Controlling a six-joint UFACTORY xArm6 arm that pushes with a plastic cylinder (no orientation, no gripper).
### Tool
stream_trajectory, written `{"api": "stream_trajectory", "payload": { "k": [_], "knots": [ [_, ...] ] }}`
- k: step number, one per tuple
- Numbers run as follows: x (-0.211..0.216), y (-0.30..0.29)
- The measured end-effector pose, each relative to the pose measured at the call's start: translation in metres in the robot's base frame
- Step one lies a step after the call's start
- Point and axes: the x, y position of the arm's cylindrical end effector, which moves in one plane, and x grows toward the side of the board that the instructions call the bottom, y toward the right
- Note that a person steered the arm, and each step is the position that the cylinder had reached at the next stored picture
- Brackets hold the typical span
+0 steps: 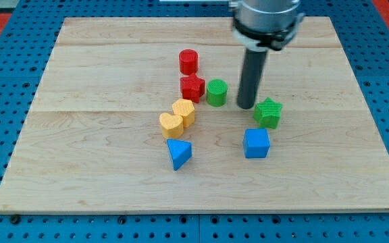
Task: Separate the yellow heart and yellow hexagon
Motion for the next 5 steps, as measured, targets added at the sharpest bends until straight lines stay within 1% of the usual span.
{"api": "stream_trajectory", "payload": {
  "k": [1, 2, 3, 4, 5],
  "knots": [
    [0.007, -0.023],
    [0.037, -0.044],
    [0.038, -0.101],
    [0.028, -0.151],
    [0.031, -0.121]
  ]
}}
